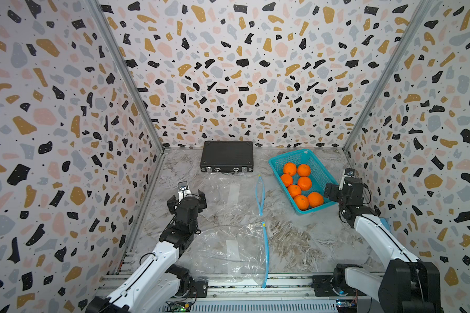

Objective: Open the zip-top bag and take out the orange
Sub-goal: Reset both arms

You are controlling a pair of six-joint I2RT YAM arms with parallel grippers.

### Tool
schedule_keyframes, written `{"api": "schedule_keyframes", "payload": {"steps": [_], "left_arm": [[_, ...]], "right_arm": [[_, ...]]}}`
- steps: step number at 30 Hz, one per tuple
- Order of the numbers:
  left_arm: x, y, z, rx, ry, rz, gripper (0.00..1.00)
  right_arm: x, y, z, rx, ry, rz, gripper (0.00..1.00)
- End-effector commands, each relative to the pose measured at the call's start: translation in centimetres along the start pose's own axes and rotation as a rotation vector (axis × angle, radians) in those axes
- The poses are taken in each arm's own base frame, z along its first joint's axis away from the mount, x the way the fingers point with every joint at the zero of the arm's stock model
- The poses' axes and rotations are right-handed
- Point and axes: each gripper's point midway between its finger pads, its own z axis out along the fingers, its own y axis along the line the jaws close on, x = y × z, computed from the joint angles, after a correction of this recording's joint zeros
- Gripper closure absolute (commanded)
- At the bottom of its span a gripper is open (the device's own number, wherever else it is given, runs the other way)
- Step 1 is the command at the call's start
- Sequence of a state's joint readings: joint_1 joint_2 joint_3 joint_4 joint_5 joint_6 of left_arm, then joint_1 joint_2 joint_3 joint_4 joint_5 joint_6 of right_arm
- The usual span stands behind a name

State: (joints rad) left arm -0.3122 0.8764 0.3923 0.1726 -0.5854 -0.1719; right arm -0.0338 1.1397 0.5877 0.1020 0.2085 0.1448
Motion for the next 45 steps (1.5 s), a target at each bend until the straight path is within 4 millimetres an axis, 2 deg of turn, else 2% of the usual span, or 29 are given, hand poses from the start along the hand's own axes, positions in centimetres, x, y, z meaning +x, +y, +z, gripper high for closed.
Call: {"api": "schedule_keyframes", "payload": {"steps": [1,3,5,6,8,11,12,14,16,19,20,45], "left_arm": [[-0.8,0.2,1.2,-0.017,-0.073,0.027,0.01],[0.5,0.5,2.4,-0.018,-0.065,0.031,0.01],[1.8,0.7,3.2,-0.018,-0.109,0.032,0.01],[2.2,0.7,3.4,-0.018,-0.126,0.031,0.01],[1.6,1.0,3.9,-0.041,-0.16,0.032,0.01],[2.4,1.0,5.4,0.008,-0.112,0.019,0.01],[2.6,1.3,5.8,0.002,-0.113,-0.001,0.01],[4.1,1.0,7.1,0.047,-0.07,-0.011,0.01],[3.9,0.5,8.0,0.076,-0.093,-0.005,0.01],[4.5,-0.8,8.4,0.142,0.015,0.029,0.01],[4.2,-1.0,8.7,0.147,0.001,0.033,0.01],[4.3,-1.0,8.5,0.157,-0.003,0.028,0.01]], "right_arm": [[-1.0,1.3,0.1,-0.079,-0.13,-0.022,0.01],[-0.4,1.3,0.6,-0.079,-0.159,-0.01,0.0],[0.4,3.3,0.9,-0.189,-0.183,-0.064,0.01],[0.7,3.3,1.1,-0.187,-0.188,-0.052,0.01],[2.0,3.0,1.8,-0.165,-0.195,-0.048,0.01],[3.2,3.8,2.3,-0.203,-0.273,-0.083,0.0],[3.5,3.5,2.7,-0.187,-0.269,-0.072,0.01],[4.5,3.6,3.7,-0.181,-0.247,-0.071,0.01],[4.0,3.7,3.9,-0.179,-0.251,-0.073,0.01],[4.2,3.9,5.2,-0.176,-0.176,-0.079,0.01],[4.2,3.9,5.3,-0.177,-0.156,-0.083,0.0],[4.1,4.2,5.0,-0.196,-0.171,-0.088,0.0]]}}
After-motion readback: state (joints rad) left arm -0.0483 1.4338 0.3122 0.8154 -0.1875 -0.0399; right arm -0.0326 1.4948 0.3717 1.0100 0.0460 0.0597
